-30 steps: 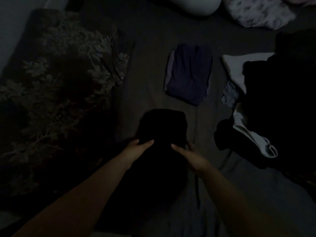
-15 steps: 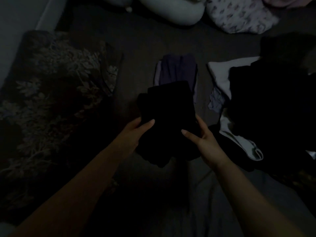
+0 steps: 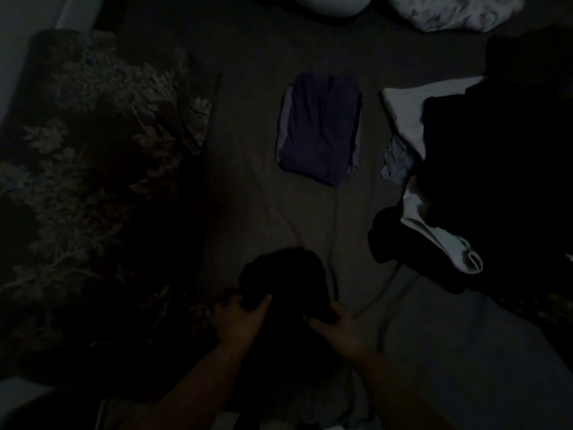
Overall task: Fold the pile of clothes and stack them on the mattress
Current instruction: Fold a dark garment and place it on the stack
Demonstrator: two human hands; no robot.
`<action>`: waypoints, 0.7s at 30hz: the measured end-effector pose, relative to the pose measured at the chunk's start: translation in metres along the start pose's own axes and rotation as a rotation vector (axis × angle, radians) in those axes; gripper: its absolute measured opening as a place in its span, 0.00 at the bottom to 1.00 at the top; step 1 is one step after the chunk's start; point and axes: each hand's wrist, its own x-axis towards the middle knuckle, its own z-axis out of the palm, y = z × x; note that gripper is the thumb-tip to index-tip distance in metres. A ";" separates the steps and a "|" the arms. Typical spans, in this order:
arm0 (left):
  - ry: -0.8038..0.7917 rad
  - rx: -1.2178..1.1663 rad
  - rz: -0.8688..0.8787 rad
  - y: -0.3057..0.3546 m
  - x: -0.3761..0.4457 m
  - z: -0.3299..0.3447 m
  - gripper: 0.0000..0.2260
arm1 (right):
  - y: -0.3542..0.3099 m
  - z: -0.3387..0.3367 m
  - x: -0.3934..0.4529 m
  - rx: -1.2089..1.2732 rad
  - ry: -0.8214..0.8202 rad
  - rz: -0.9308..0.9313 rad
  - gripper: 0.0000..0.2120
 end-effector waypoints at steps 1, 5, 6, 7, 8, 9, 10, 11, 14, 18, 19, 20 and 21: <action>-0.015 -0.031 -0.091 0.003 0.002 0.000 0.38 | -0.003 0.003 0.000 -0.147 0.050 -0.021 0.29; -0.532 -0.769 -0.390 0.029 -0.009 0.000 0.21 | -0.013 0.007 0.003 -0.126 0.104 -0.004 0.37; -0.593 -0.822 -0.396 0.030 -0.010 -0.001 0.20 | -0.015 0.005 0.005 -0.090 0.058 0.002 0.30; -0.610 -0.824 -0.378 0.030 -0.011 -0.002 0.18 | -0.019 0.003 0.007 -0.035 -0.004 0.002 0.26; -0.615 -0.813 -0.336 0.033 -0.010 -0.001 0.17 | -0.021 0.001 0.009 0.036 -0.055 0.009 0.26; -0.588 -0.791 -0.285 0.037 -0.006 -0.004 0.17 | -0.025 -0.002 0.011 0.136 -0.088 0.013 0.27; -0.576 -0.786 -0.233 0.044 -0.006 -0.007 0.18 | -0.032 -0.006 0.011 0.219 -0.090 -0.011 0.27; -0.532 -0.746 -0.188 0.054 -0.007 -0.010 0.18 | -0.042 -0.012 0.011 0.288 -0.068 -0.036 0.25; -0.477 -0.681 -0.012 0.102 -0.012 -0.023 0.15 | -0.081 -0.038 0.010 0.415 0.037 -0.150 0.16; -0.519 -0.715 0.241 0.202 -0.007 -0.038 0.24 | -0.155 -0.086 0.032 0.229 0.209 -0.413 0.17; -0.544 -0.731 0.293 0.228 -0.004 -0.039 0.27 | -0.173 -0.099 0.044 0.145 0.252 -0.470 0.19; -0.600 -0.760 0.321 0.252 -0.002 -0.040 0.27 | -0.192 -0.112 0.057 0.057 0.287 -0.518 0.20; -0.630 -0.757 0.346 0.274 0.001 -0.042 0.26 | -0.209 -0.124 0.072 -0.013 0.315 -0.538 0.21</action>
